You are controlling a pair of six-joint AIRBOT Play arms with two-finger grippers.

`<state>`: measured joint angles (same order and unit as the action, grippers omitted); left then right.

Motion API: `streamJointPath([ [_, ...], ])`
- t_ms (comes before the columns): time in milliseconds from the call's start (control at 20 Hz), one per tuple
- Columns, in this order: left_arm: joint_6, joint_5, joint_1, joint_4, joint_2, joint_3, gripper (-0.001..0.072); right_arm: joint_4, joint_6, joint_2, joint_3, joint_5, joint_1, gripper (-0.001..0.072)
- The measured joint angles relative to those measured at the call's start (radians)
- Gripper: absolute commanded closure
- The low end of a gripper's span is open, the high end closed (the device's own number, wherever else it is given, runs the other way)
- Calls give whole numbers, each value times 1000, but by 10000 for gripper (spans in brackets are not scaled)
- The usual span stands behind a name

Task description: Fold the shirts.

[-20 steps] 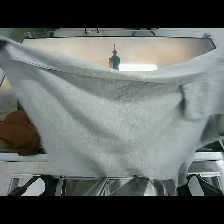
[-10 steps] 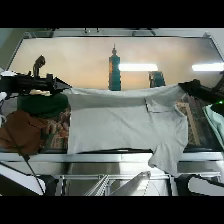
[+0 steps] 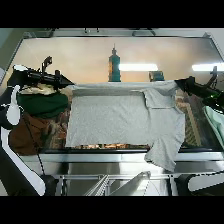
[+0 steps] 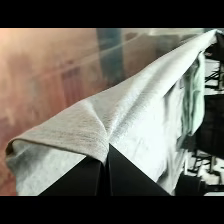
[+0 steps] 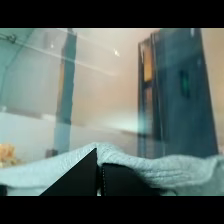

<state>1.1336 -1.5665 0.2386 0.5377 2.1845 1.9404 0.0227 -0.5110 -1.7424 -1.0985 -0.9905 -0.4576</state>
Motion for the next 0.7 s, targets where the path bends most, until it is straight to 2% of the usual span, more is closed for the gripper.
streamJointPath([
  [250,45,-83,-29,99,12,27,695,271,-116,-9,-14,-60,-22,701],
  [450,68,-112,-70,190,14,-10,690,376,-154,-11,-17,-76,-26,700],
  [500,81,-120,-78,233,15,-13,539,389,-160,-11,-17,-78,-26,668],
  [550,92,-130,-85,280,15,-10,402,399,-164,-11,-17,-80,-26,468],
  [600,112,-140,-90,320,15,-2,398,405,-170,-11,-18,-86,-26,386],
  [700,147,-155,-89,386,16,39,397,415,-171,-3,-18,-100,-30,391],
])
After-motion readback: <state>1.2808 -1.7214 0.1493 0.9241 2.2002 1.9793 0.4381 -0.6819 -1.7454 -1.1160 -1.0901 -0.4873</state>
